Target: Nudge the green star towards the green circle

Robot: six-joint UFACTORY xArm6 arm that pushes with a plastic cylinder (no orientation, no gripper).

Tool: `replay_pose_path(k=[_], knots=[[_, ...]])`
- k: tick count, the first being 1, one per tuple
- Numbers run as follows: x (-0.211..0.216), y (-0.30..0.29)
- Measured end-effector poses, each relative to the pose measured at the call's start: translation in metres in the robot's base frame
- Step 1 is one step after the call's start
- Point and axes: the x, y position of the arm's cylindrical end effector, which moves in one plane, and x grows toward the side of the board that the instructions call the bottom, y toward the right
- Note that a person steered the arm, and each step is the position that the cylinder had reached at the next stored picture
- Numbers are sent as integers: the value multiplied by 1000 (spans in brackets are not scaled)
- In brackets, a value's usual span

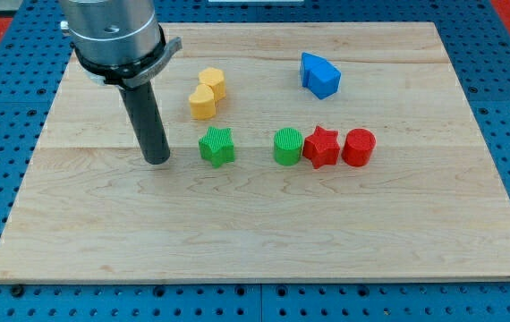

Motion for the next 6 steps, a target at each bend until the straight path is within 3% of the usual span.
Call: replay_pose_path(k=[3,6], knots=[[0,48],[41,108]])
